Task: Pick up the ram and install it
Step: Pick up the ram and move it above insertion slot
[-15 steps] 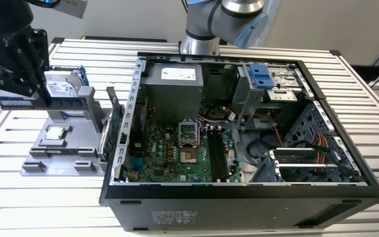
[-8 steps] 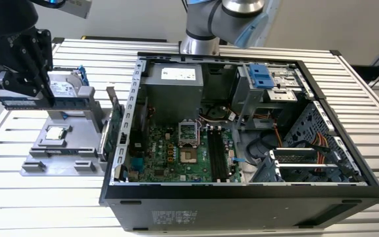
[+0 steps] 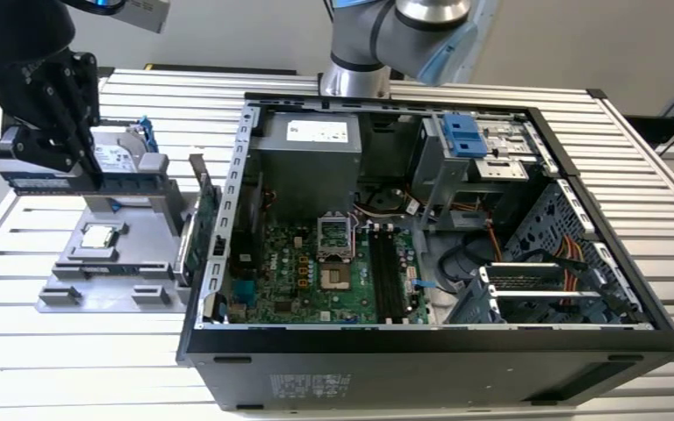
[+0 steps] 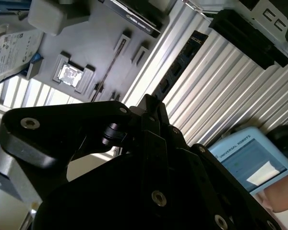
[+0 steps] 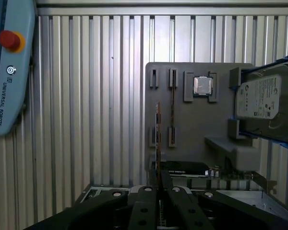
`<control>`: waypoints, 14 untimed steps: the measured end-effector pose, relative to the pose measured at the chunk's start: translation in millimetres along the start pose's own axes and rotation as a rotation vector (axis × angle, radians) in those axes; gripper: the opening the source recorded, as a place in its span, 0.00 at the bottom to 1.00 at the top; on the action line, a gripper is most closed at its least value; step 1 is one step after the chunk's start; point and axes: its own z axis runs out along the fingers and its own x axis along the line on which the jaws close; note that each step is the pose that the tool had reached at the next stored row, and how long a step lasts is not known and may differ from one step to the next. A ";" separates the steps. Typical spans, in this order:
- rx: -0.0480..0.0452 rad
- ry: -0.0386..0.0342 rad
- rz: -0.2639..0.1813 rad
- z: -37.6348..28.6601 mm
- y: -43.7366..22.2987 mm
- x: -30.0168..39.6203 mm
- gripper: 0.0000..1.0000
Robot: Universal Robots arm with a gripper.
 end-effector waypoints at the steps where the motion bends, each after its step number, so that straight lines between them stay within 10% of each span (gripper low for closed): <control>1: -0.0001 0.0001 0.000 0.0 -0.6 0.0 0.00; 14: -0.0001 0.0000 0.000 -0.1 -7.5 -0.1 0.00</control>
